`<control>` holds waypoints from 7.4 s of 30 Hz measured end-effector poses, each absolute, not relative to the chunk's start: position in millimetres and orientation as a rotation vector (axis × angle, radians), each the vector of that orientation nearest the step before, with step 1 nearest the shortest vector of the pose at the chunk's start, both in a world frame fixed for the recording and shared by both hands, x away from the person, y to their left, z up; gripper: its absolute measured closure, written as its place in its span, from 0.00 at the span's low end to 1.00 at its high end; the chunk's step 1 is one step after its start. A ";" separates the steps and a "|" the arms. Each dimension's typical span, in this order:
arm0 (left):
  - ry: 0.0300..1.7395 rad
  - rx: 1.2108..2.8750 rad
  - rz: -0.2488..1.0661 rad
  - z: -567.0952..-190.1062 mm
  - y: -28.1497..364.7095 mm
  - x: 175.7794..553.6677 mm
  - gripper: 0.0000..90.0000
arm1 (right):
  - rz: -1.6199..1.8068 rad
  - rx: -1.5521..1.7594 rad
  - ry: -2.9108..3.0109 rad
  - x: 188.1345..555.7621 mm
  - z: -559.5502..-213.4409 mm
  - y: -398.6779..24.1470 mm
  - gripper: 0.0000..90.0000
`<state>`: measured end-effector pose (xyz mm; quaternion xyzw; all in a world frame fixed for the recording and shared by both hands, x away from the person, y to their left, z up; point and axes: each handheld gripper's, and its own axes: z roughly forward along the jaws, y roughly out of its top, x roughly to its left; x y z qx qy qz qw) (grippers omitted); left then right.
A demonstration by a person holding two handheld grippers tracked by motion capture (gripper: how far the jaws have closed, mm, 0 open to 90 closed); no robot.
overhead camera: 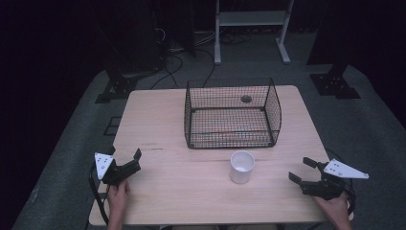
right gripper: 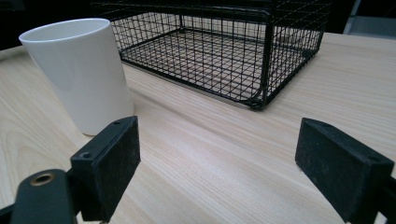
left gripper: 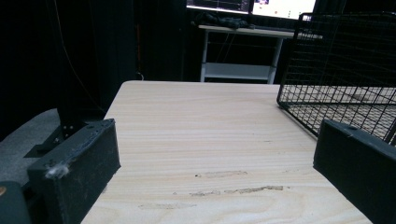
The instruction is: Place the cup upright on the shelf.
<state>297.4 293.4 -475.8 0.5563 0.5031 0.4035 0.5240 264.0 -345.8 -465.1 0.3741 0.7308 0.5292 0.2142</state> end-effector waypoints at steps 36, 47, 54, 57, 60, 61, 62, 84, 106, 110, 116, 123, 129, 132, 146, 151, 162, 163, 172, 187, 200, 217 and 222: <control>1.194 1.338 0.965 -476.0 292.4 296.9 0.00 | 1.489 0.856 2.238 270.5 -432.7 -302.2 0.11; 1.195 1.335 0.964 -476.1 292.7 296.9 0.00 | 1.501 0.811 2.306 274.0 -426.6 -283.5 0.09; 1.195 1.335 0.963 -476.1 293.0 296.8 0.00 | 1.498 0.764 2.347 276.7 -420.9 -266.8 0.06; 1.195 1.333 0.961 -476.1 293.3 296.9 0.00 | 1.490 0.748 2.372 279.3 -419.5 -258.8 0.03; 1.195 1.332 0.962 -476.1 293.4 296.8 0.00 | 1.485 0.746 2.384 280.3 -419.5 -255.3 0.03; 1.195 1.332 0.961 -476.1 293.4 296.8 0.00 | 1.485 0.739 2.395 281.5 -419.6 -252.0 0.03; 1.195 1.331 0.961 -476.1 293.4 296.9 0.00 | 1.481 0.735 2.402 282.1 -419.7 -250.2 0.03; 1.196 1.332 0.961 -476.3 293.8 297.0 0.00 | 1.446 0.713 2.466 297.6 -422.7 -222.4 0.02; 1.195 1.331 0.959 -476.4 293.7 296.8 0.00 | 1.394 0.724 2.515 315.8 -431.0 -199.9 0.02; 1.194 1.331 0.958 -476.4 293.7 296.9 0.00 | 1.398 0.721 2.519 317.4 -431.8 -197.4 0.02; 1.197 1.329 0.957 -476.5 293.9 296.9 0.00 | 1.374 0.714 2.559 320.1 -435.4 -190.9 0.07; 1.197 1.329 0.957 -476.5 294.0 296.8 0.00 | 1.369 0.697 2.562 321.6 -430.5 -191.3 0.19; 1.197 1.328 0.956 -476.5 294.1 297.0 0.00 | 1.352 0.691 2.570 321.6 -426.1 -190.4 0.21; 1.197 1.329 0.956 -476.5 294.0 297.0 0.00 | 1.351 0.691 2.586 322.5 -425.3 -190.0 0.21; 1.197 1.333 0.947 -476.9 294.2 297.5 0.00 | 1.418 0.669 2.592 331.8 -403.1 -189.4 0.21; 1.198 1.334 0.946 -477.0 294.2 297.5 0.00 | 1.469 0.666 2.601 337.5 -396.7 -187.7 0.21; 1.200 1.332 0.945 -477.1 294.2 297.6 0.00 | 1.523 0.630 2.620 349.4 -381.2 -187.8 0.22; 1.199 1.334 0.945 -477.1 294.1 297.6 0.00 | 1.525 0.629 2.621 353.2 -378.2 -188.8 0.22; 1.200 1.331 0.942 -477.2 294.2 297.8 0.00 | 1.528 0.593 2.625 362.9 -363.0 -188.1 0.22; 1.198 1.334 0.942 -477.2 293.5 297.9 0.00 | 1.536 0.551 2.666 377.2 -349.1 -178.3 0.22; 1.196 1.336 0.941 -477.2 293.8 297.9 0.00 | 1.524 0.514 2.667 390.6 -332.9 -170.7 0.22; 1.197 1.338 0.943 -477.2 293.3 297.6 0.00 | 1.528 0.474 2.670 406.9 -316.2 -160.2 0.22; 1.198 1.337 0.940 -477.2 293.7 297.7 0.00 | 1.542 0.458 2.665 410.4 -308.7 -158.3 0.22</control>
